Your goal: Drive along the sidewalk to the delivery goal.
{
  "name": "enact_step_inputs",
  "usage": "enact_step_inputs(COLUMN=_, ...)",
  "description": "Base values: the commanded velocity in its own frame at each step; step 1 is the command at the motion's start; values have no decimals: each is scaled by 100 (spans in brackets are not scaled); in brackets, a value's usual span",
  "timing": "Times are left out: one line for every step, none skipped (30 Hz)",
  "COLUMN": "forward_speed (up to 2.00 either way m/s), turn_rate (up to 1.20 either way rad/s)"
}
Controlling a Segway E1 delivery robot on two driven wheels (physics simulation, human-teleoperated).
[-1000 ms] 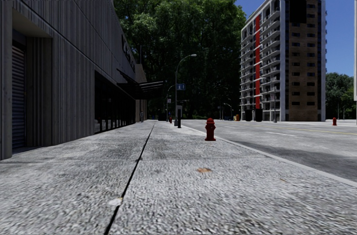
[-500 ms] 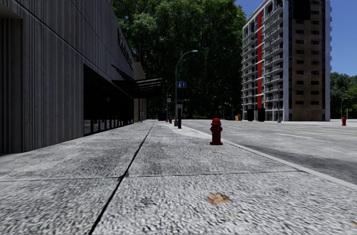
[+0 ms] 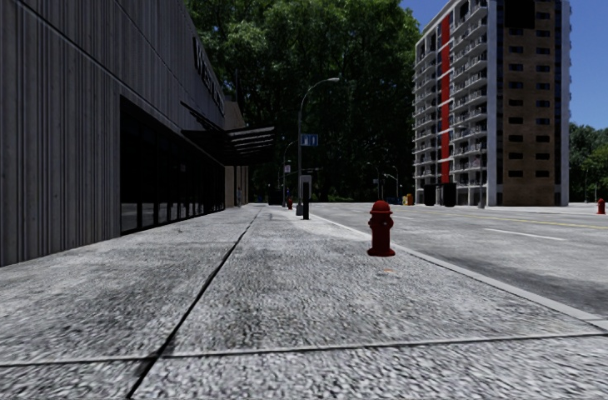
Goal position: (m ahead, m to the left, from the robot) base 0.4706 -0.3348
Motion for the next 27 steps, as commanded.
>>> enact_step_inputs(forward_speed=85, turn_rate=0)
enact_step_inputs(forward_speed=83, turn_rate=0)
enact_step_inputs(forward_speed=83, turn_rate=0)
enact_step_inputs(forward_speed=82, turn_rate=0)
enact_step_inputs(forward_speed=82, turn_rate=0)
enact_step_inputs(forward_speed=80, turn_rate=0)
enact_step_inputs(forward_speed=78, turn_rate=0)
enact_step_inputs(forward_speed=78, turn_rate=0)
enact_step_inputs(forward_speed=72, turn_rate=0)
enact_step_inputs(forward_speed=66, turn_rate=0)
enact_step_inputs(forward_speed=54, turn_rate=0)
enact_step_inputs(forward_speed=54, turn_rate=0)
enact_step_inputs(forward_speed=37, turn_rate=0)
enact_step_inputs(forward_speed=0, turn_rate=0)
enact_step_inputs(forward_speed=0, turn_rate=0)
enact_step_inputs(forward_speed=0, turn_rate=0)
enact_step_inputs(forward_speed=0, turn_rate=0)
enact_step_inputs(forward_speed=0, turn_rate=0)
enact_step_inputs(forward_speed=0, turn_rate=0)
enact_step_inputs(forward_speed=0, turn_rate=0)
enact_step_inputs(forward_speed=0, turn_rate=0)
enact_step_inputs(forward_speed=0, turn_rate=0)
enact_step_inputs(forward_speed=0, turn_rate=0)
enact_step_inputs(forward_speed=0, turn_rate=0)
enact_step_inputs(forward_speed=0, turn_rate=0)
enact_step_inputs(forward_speed=0, turn_rate=0)
enact_step_inputs(forward_speed=0, turn_rate=0)
